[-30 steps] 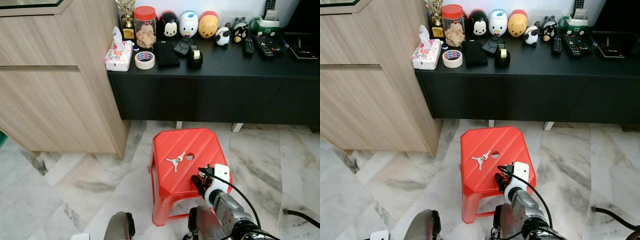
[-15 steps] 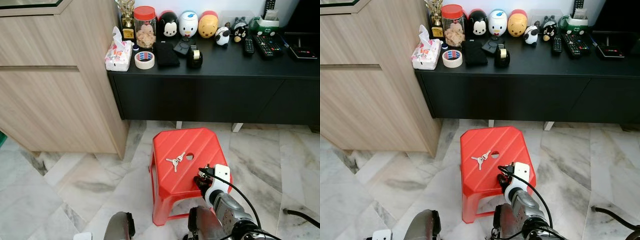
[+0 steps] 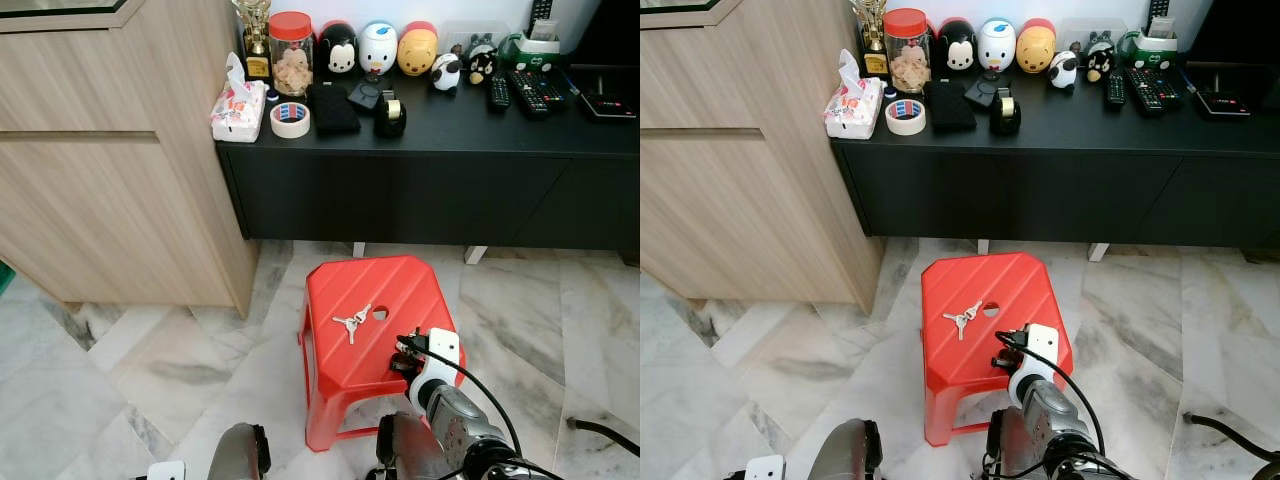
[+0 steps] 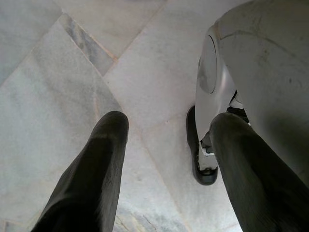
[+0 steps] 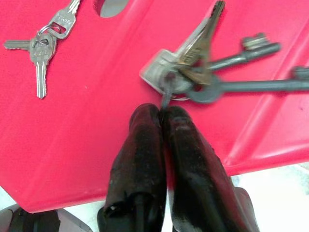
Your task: Hang keys on a hook
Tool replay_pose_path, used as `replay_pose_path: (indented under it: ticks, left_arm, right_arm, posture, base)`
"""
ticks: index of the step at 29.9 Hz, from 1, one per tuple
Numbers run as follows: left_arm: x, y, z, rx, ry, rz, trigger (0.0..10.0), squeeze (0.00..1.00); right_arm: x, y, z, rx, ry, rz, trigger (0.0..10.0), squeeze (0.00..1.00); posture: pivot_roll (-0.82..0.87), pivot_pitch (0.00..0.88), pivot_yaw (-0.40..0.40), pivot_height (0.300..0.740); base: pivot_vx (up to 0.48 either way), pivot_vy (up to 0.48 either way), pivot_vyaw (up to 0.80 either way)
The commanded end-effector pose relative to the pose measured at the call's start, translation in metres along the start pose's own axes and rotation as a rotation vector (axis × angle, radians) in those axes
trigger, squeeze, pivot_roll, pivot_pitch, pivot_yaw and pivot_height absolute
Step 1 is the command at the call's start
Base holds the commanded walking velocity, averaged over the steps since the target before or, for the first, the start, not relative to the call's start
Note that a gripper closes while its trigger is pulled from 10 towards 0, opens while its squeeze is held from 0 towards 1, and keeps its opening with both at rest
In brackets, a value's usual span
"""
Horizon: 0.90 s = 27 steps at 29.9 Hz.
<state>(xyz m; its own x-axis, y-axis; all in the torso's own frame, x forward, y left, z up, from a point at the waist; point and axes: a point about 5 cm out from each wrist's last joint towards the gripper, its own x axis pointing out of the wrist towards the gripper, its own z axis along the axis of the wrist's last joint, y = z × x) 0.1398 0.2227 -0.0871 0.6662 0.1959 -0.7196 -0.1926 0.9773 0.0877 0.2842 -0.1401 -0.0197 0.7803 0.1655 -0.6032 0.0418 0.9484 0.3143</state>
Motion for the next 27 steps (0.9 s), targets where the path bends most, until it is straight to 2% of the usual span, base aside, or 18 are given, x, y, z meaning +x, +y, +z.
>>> replay_pose_path:
  ticks: [1,10,15,18,20,21,22,23,27]
  left_arm:
    - [-0.003,0.001,-0.009,0.011,0.028,0.010,10.0,0.00]
    - [-0.002,0.000,-0.006,0.015,0.027,0.009,10.0,0.00]
    - [-0.001,0.000,-0.005,0.013,0.027,0.011,10.0,0.00]
    - [-0.001,-0.001,-0.004,0.013,0.028,0.011,10.0,0.00]
    - [0.000,-0.001,-0.004,0.012,0.028,0.012,10.0,0.00]
    - [0.000,-0.002,-0.003,0.011,0.025,0.010,10.0,0.00]
    - [0.000,-0.002,-0.002,0.011,0.023,0.008,10.0,0.00]
    - [0.001,-0.003,-0.002,0.010,0.022,0.007,10.0,0.00]
    - [0.003,-0.005,0.002,0.010,0.021,0.004,10.0,0.00]
  right_arm:
    - [-0.001,-0.001,-0.004,0.007,0.014,-0.011,0.0,0.00]
    - [-0.001,-0.007,0.002,0.005,-0.029,-0.035,0.0,0.00]
    - [-0.004,-0.013,0.020,-0.081,-0.158,-0.081,0.0,0.00]
    - [-0.009,-0.021,0.036,-0.127,-0.299,-0.149,0.0,0.00]
    - [-0.010,-0.022,0.039,-0.142,-0.320,-0.156,0.0,0.00]
    - [-0.012,-0.022,0.041,-0.178,-0.346,-0.162,4.5,0.00]
    - [-0.013,-0.023,0.042,-0.202,-0.362,-0.165,4.5,0.00]
    - [-0.014,-0.022,0.043,-0.227,-0.374,-0.163,10.0,0.00]
    - [-0.020,-0.018,0.047,-0.299,-0.458,-0.142,10.0,0.00]
  posture:
    - [0.08,0.163,-0.008,0.615]
    - [0.07,0.155,-0.006,0.615]
    - [0.07,0.148,-0.008,0.615]
    - [0.07,0.138,-0.011,0.615]
    - [0.07,0.137,-0.011,0.615]
    - [0.07,0.137,-0.011,0.615]
    - [0.06,0.132,-0.013,0.615]
    - [0.06,0.132,-0.013,0.615]
    - [0.05,0.115,-0.014,0.615]
  base:
    - [0.000,0.000,0.00]
    - [0.000,0.000,0.00]
    - [0.000,0.000,0.00]
    - [0.000,0.000,0.00]
    - [0.000,0.000,0.00]
    - [0.000,0.000,0.00]
    - [0.000,0.000,0.00]
    - [0.000,0.000,0.00]
    - [0.000,0.000,0.00]
